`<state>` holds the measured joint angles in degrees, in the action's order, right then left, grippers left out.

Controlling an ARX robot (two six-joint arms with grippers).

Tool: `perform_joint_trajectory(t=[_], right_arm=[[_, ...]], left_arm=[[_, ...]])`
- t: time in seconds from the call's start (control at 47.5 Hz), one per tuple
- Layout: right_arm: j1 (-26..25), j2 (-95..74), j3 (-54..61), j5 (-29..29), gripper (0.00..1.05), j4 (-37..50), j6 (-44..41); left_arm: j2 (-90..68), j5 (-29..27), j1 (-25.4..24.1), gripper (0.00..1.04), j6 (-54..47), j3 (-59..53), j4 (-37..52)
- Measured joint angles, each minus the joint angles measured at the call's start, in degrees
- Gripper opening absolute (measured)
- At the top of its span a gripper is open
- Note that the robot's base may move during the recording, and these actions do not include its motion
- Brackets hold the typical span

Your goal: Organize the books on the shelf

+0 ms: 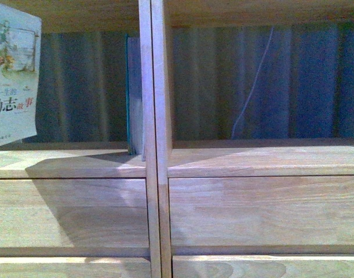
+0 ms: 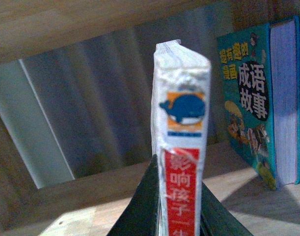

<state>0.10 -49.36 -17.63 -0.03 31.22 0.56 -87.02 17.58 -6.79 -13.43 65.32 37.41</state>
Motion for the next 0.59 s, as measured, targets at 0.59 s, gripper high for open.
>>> perform_joint_trajectory(t=[0.59], right_arm=[[0.0,17.3,13.2,0.0,0.03,-4.1,-0.2]], left_arm=[[-23.5,-4.8,7.5,0.07,-1.6,25.2,-3.1]])
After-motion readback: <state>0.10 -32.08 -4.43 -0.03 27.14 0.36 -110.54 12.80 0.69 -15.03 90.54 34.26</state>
